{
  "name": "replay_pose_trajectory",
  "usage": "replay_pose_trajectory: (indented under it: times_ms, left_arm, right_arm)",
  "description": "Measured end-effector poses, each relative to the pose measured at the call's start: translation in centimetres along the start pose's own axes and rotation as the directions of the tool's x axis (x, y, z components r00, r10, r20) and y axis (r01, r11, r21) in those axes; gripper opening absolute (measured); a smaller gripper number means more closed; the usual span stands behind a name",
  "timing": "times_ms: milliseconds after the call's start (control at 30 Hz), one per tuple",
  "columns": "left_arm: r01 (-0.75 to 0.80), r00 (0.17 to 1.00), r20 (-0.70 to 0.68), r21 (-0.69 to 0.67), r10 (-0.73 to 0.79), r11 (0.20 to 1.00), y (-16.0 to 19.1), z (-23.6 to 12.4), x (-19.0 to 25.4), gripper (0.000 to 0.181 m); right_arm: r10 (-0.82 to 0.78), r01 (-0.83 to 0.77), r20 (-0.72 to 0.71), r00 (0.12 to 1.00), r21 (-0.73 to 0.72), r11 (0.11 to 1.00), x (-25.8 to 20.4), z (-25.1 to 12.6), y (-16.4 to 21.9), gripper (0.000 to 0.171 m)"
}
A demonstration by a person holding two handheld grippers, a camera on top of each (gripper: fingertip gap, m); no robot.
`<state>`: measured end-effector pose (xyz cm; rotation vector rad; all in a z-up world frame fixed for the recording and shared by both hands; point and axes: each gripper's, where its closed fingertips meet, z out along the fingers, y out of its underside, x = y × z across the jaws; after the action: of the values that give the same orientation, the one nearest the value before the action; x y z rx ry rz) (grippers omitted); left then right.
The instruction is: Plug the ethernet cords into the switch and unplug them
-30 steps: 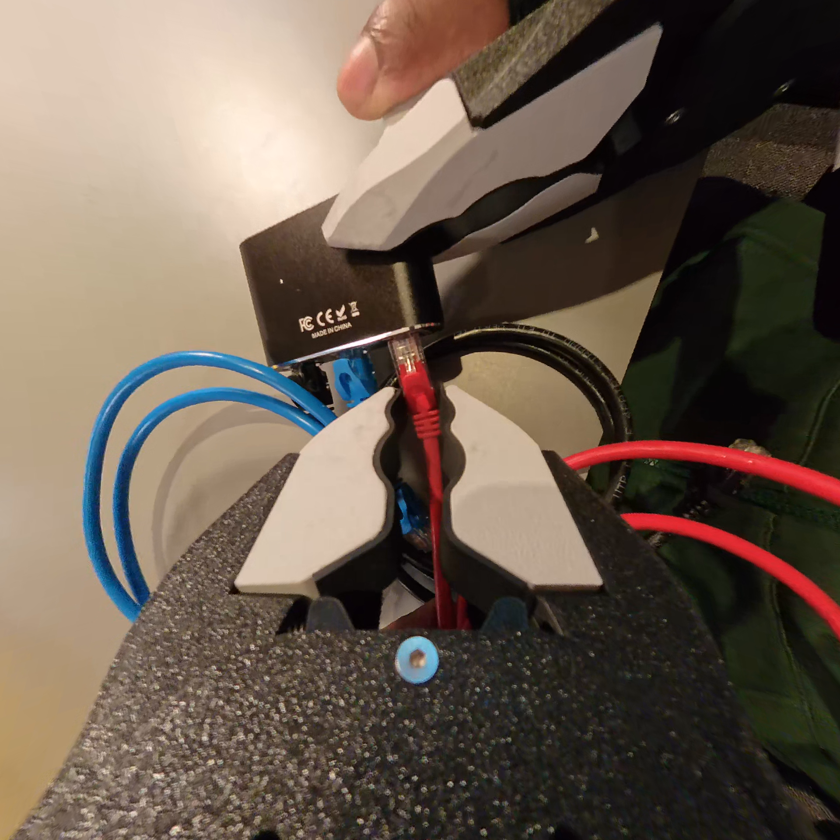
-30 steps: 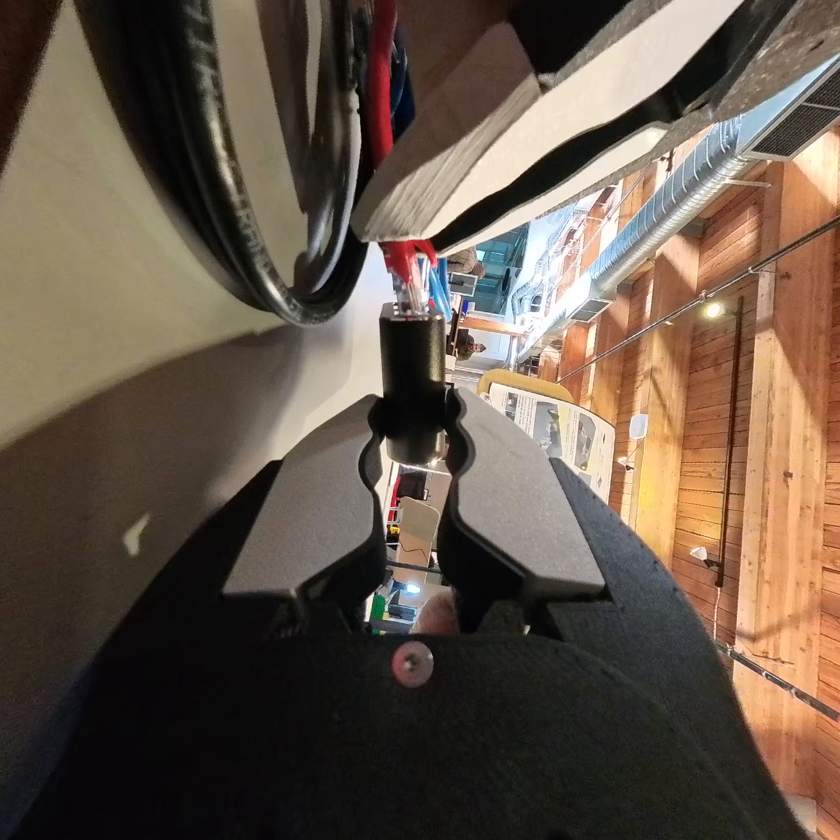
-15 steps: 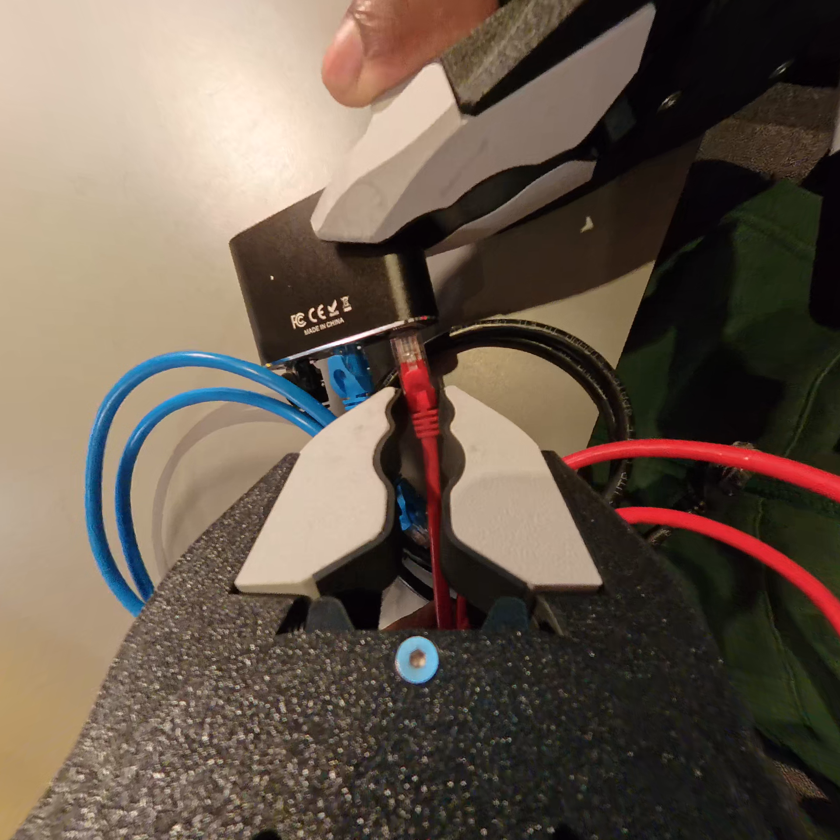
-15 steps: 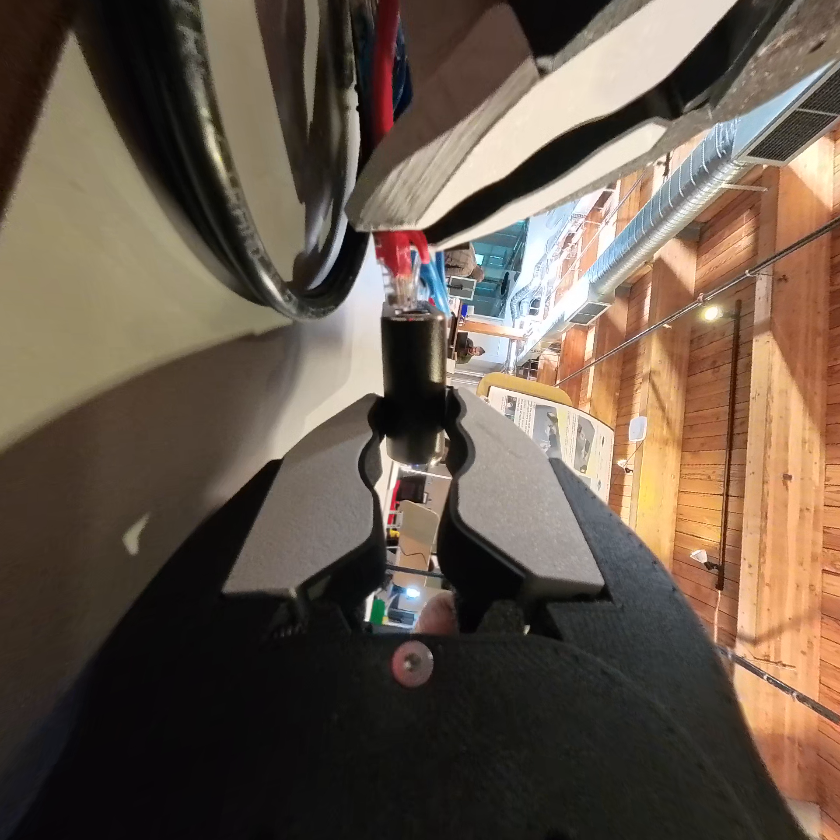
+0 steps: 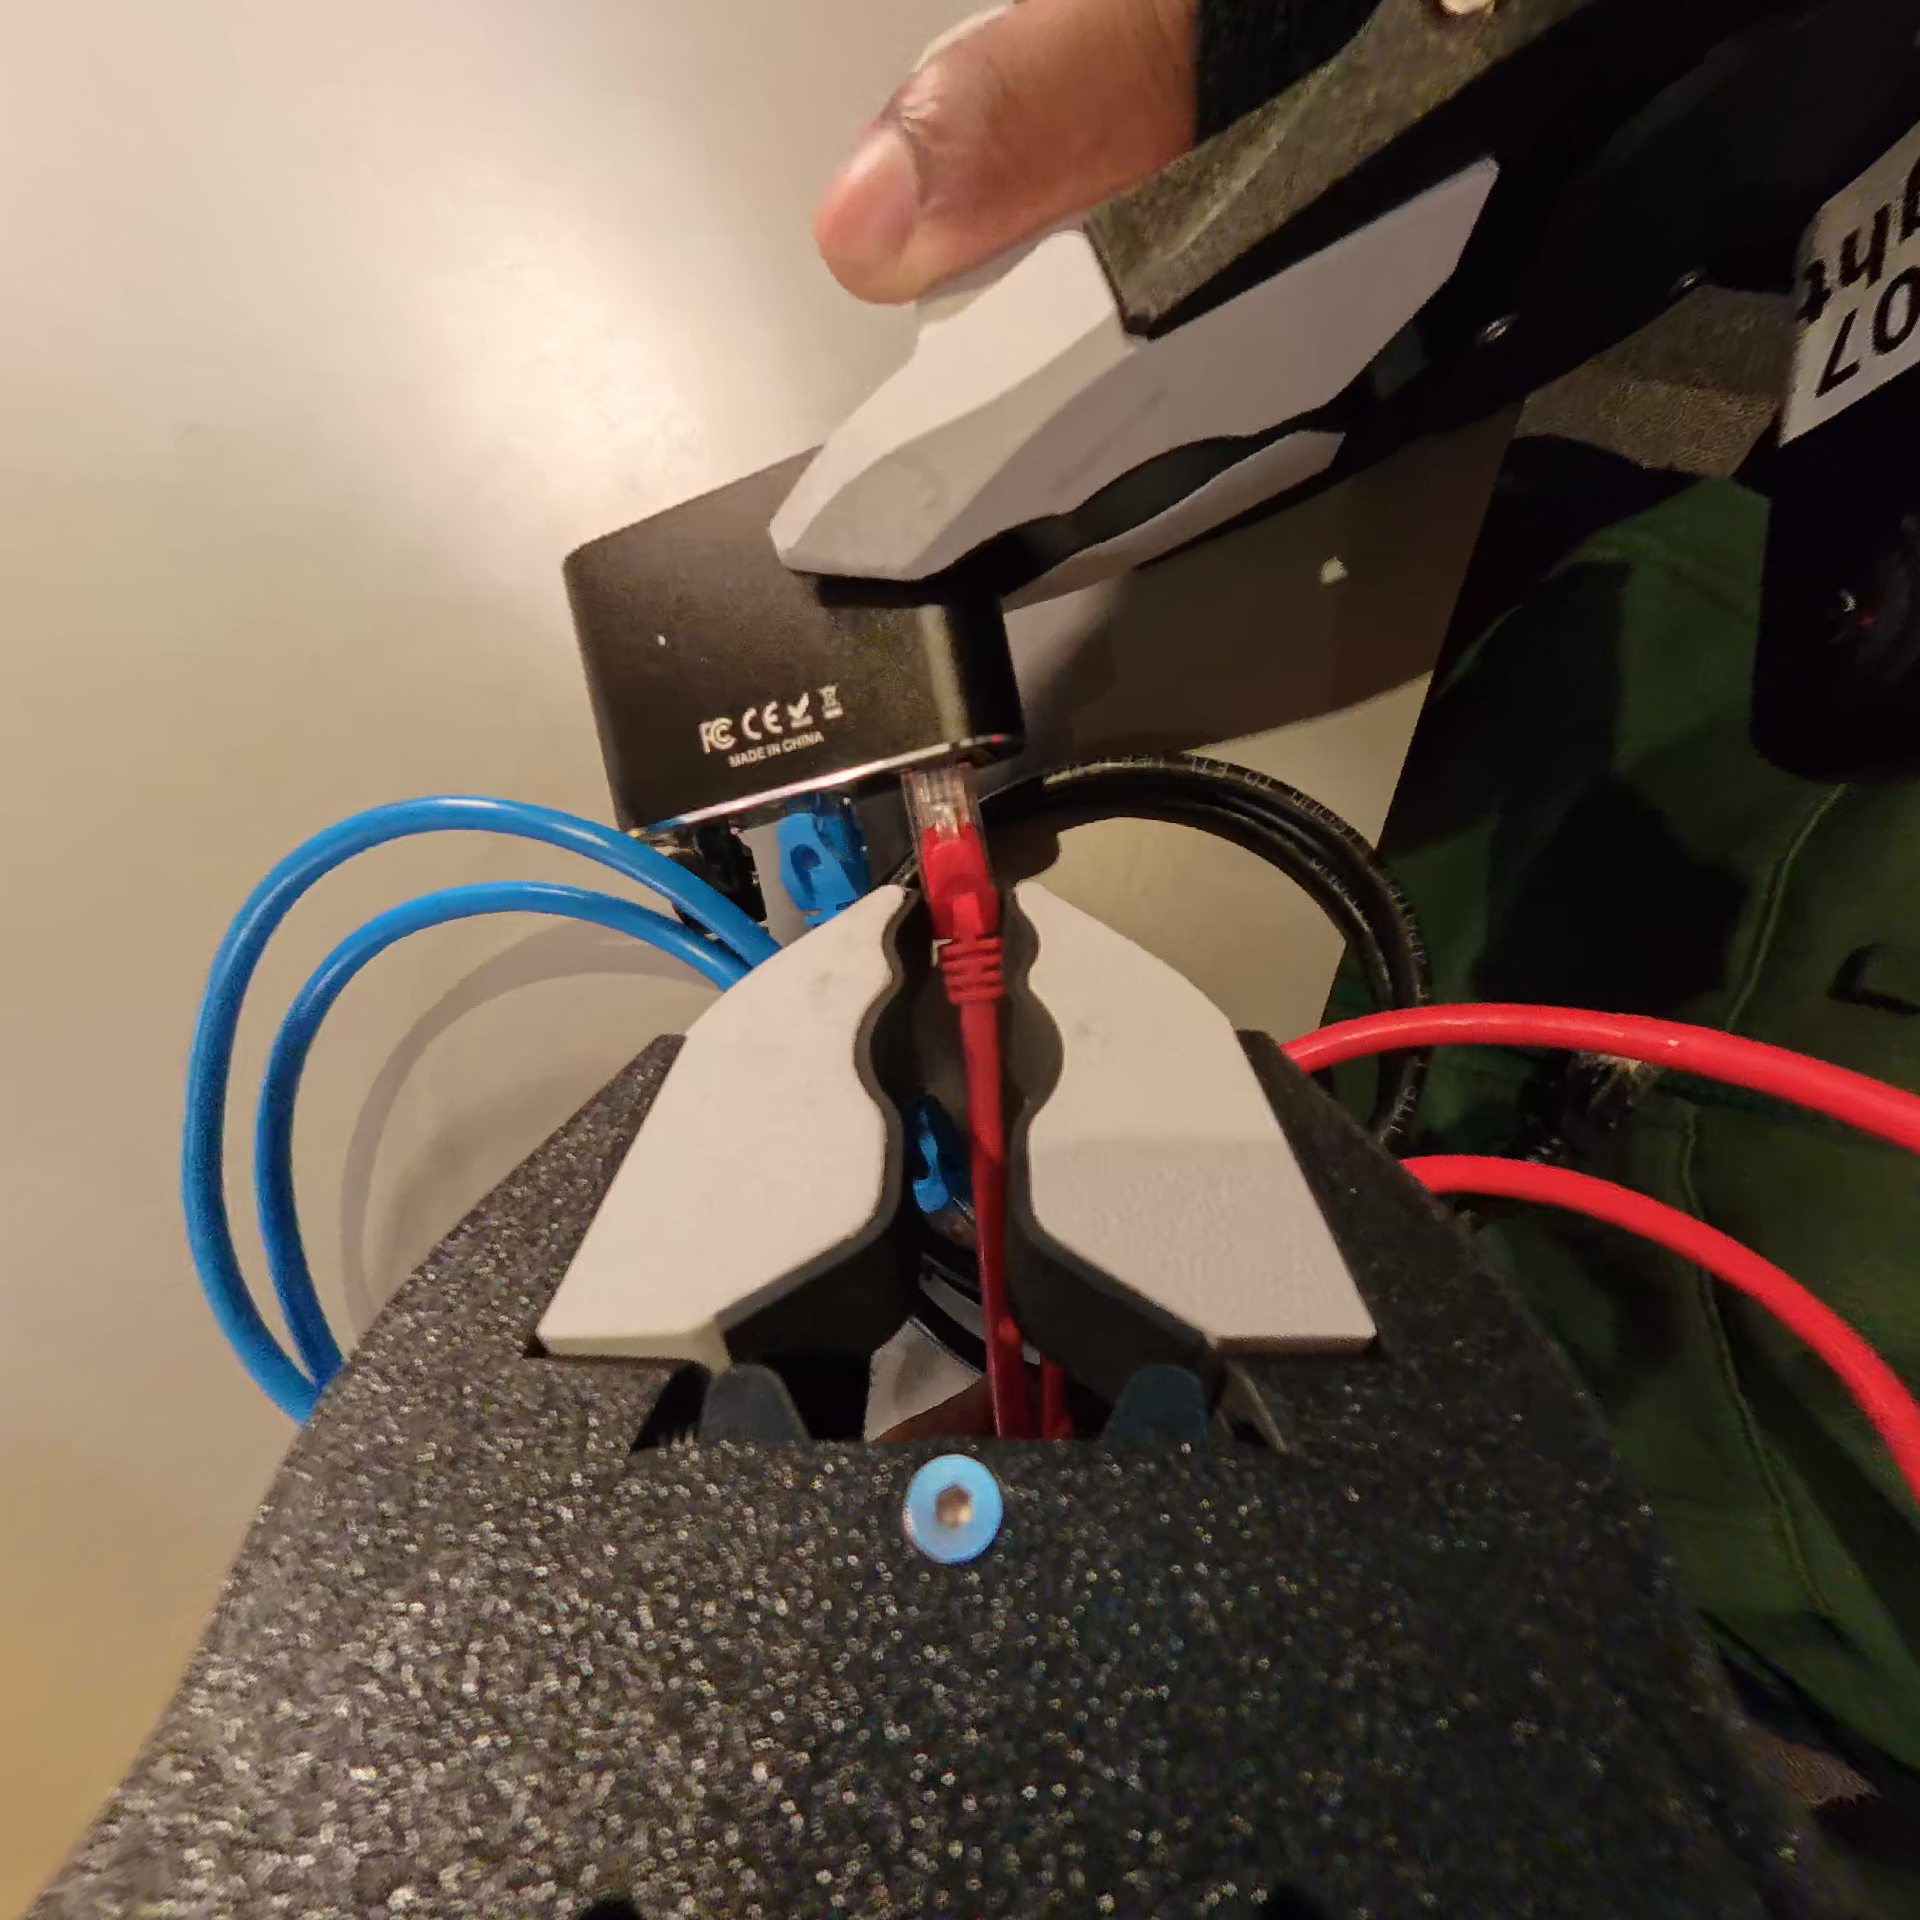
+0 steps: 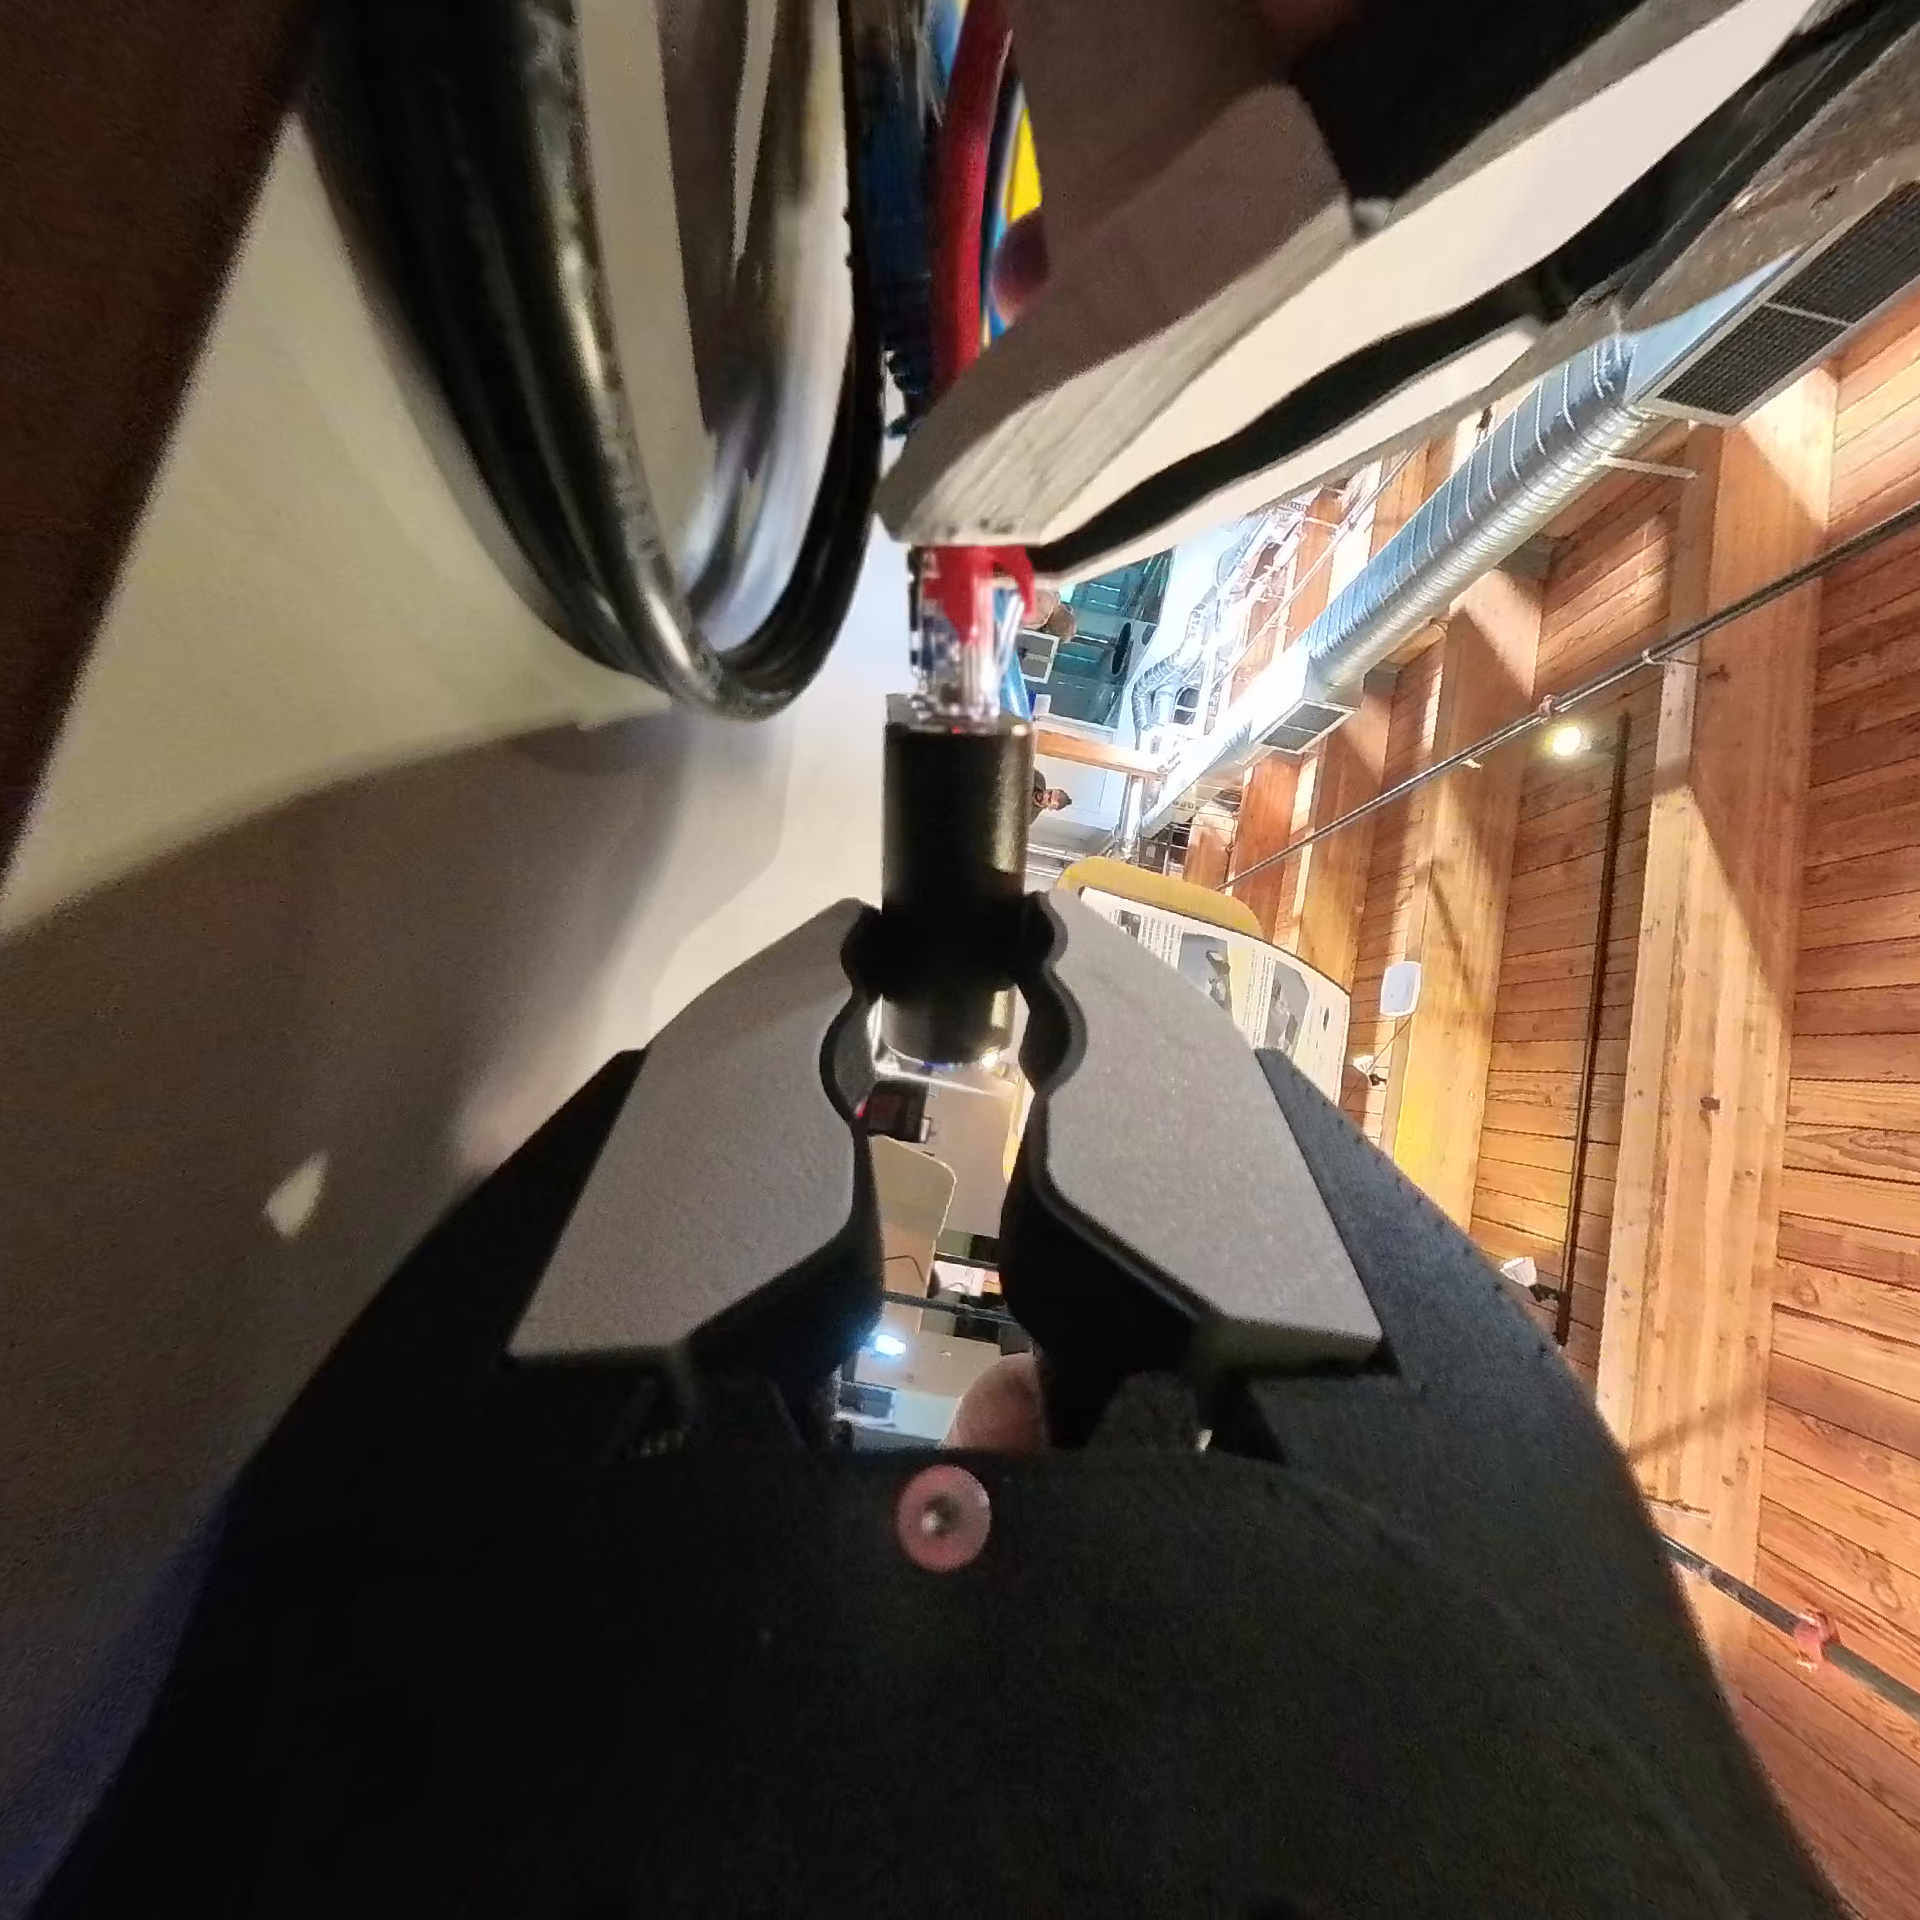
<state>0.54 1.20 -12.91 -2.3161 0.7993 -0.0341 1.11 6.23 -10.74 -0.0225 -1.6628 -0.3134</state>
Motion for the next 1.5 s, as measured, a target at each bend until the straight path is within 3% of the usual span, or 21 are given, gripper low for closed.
replay_pose_trajectory:
  times_ms: [567,800,1500]
  left_arm:
    - [0.017,0.999,-0.036,0.008,-0.017,1.0,-0.1,0.4,0.5,0.014]
    - [0.081,0.994,-0.082,0.078,-0.074,0.994,-0.9,0.4,0.4,0.014]
    - [0.031,0.999,0.018,0.065,-0.032,0.997,-1.5,1.2,-0.3,0.013]
  right_arm:
    - [-0.001,0.001,-0.01,1.0,-0.01,1.0,0.1,0.0,0.0,0.025]
    - [0.013,-0.013,-0.005,1.0,-0.009,1.0,0.2,-0.1,0.0,0.025]
    - [0.035,-0.035,0.026,0.999,-0.028,0.999,0.1,0.0,0.1,0.024]
